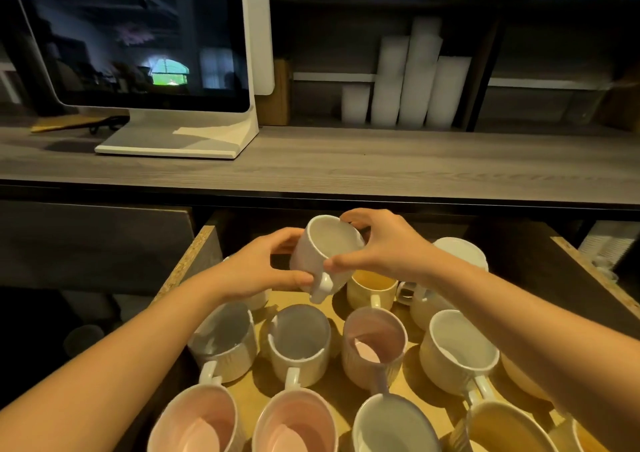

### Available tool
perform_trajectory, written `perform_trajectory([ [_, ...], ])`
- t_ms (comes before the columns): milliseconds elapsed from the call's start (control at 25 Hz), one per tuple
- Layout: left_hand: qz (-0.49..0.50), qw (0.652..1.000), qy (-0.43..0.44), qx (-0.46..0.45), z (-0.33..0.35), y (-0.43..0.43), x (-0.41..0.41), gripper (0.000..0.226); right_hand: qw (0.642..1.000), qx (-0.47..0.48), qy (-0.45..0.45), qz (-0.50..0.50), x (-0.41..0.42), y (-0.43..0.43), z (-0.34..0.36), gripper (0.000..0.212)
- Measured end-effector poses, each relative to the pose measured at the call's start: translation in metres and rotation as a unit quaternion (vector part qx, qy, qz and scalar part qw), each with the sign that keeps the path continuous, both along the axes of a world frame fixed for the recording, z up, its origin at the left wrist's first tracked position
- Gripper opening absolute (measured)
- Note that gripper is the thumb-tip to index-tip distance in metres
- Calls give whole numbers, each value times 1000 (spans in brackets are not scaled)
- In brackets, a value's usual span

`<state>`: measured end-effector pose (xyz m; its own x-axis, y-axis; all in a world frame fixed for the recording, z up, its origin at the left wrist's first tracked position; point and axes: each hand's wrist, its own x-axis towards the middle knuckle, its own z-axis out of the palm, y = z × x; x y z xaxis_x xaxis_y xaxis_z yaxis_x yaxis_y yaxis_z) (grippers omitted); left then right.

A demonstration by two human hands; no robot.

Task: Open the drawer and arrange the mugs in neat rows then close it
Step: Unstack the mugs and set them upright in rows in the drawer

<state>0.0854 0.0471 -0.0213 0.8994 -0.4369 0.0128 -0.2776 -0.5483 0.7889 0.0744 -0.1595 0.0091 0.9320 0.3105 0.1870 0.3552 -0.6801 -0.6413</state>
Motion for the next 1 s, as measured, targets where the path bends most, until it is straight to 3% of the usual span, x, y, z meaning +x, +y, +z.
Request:
perform_trajectory([
  [80, 52, 996, -22, 67, -6, 8, 7, 61, 1000, -15, -6, -24, 11, 10, -14, 66],
  [160, 95, 976, -47, 190, -13, 17, 10, 60, 998, -38, -8, -47, 21, 18, -26, 67],
  [280, 92, 946, -43, 309, -25, 26, 11, 59, 996, -61, 4, -61, 35, 31, -38, 67],
  [600, 70, 934, -6, 349, -35, 26, 8, 68, 982, -149, 99, -56, 58, 57, -57, 75],
  [1000, 60, 927, -8, 370, -33, 21, 6, 70, 973, -182, 130, -48, 55, 59, -66, 80],
])
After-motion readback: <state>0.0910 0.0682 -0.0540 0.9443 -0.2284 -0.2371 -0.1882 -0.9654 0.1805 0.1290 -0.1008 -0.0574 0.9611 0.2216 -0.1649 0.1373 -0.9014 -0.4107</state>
